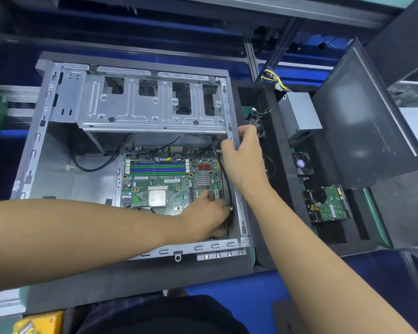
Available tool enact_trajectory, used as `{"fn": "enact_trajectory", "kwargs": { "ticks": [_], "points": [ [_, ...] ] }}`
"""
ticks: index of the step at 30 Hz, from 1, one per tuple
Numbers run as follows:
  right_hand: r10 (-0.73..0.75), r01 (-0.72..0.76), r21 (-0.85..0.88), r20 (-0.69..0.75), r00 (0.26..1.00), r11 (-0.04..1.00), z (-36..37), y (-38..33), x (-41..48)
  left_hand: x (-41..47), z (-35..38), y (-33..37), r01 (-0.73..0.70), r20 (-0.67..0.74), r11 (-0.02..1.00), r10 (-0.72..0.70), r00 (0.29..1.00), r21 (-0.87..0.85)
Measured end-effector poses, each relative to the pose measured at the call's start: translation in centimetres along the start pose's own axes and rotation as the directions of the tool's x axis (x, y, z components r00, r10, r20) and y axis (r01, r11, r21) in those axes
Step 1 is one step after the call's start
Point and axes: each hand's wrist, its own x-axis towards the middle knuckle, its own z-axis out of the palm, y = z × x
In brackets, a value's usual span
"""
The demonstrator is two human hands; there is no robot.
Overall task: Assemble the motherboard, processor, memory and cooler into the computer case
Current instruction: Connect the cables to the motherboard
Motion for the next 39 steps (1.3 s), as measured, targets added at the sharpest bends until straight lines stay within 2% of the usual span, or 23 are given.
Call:
{"fn": "enact_trajectory", "kwargs": {
  "ticks": [11,19,23,30,35,39],
  "points": [
    [0.005,-0.005,-0.023,-0.021,1.0,1.0,0.2,0.0,0.1,0.3,-0.2,0.1,0.04,0.036,0.998,-0.038,0.999,-0.045],
    [0.011,-0.012,-0.041,-0.017,1.0,0.999,0.2,0.0,0.1,0.4,0.1,-0.6,-0.016,0.018,0.999,0.017,1.0,-0.036],
    [0.005,-0.006,-0.046,-0.016,1.0,0.999,0.2,0.0,0.0,0.2,0.2,-0.7,0.022,-0.022,0.988,-0.026,0.999,-0.156],
    [-0.001,0.0,-0.06,-0.016,1.0,0.998,0.2,0.1,0.0,0.6,-0.1,0.0,0.133,0.029,0.978,-0.13,0.991,-0.161],
    [-0.004,0.003,-0.081,-0.015,1.0,0.997,0.2,-0.3,0.0,0.3,-1.4,-0.6,0.025,0.069,0.994,-0.018,0.997,-0.102],
    [-0.007,0.005,-0.099,-0.019,1.0,0.995,0.2,-0.6,-0.2,-1.5,-3.0,-3.0,-0.017,-0.02,0.973,0.013,1.0,-0.229]
  ]
}}
